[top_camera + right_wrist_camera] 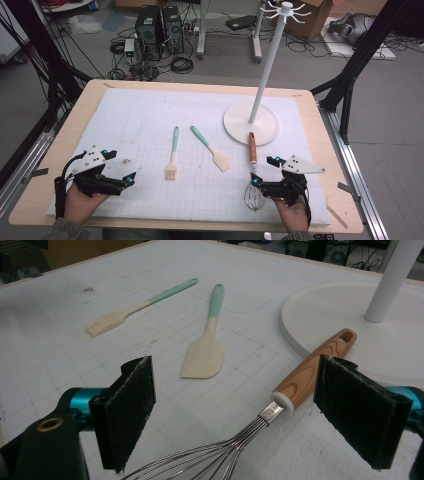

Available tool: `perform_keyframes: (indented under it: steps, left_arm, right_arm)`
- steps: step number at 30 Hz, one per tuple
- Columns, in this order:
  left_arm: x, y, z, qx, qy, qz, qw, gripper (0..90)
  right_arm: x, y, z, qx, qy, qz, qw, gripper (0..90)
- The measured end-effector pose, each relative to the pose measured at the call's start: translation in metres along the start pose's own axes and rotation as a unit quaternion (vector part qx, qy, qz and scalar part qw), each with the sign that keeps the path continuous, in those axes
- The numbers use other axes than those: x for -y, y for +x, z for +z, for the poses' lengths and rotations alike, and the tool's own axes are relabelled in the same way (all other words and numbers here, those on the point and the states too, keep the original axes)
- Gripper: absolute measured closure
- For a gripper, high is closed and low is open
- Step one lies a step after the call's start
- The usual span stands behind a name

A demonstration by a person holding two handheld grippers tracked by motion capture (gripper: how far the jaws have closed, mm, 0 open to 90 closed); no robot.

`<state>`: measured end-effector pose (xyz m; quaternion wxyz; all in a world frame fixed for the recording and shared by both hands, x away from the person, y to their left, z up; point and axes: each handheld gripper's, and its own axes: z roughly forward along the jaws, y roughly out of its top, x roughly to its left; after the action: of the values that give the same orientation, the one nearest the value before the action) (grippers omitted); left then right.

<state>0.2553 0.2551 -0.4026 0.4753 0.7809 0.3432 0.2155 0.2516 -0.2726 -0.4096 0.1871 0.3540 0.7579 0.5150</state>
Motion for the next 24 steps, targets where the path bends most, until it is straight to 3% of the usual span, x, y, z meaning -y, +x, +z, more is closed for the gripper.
perform_keyframes:
  steps: [24]
  left_arm:
    - [-0.0005, -0.0026, -0.0043, 0.002, -0.006, 0.004, 1.0, 1.8]
  right_arm:
    - [-0.0023, 0.0069, -0.0005, 0.003, 0.0, -0.011, 0.9999, 15.9]
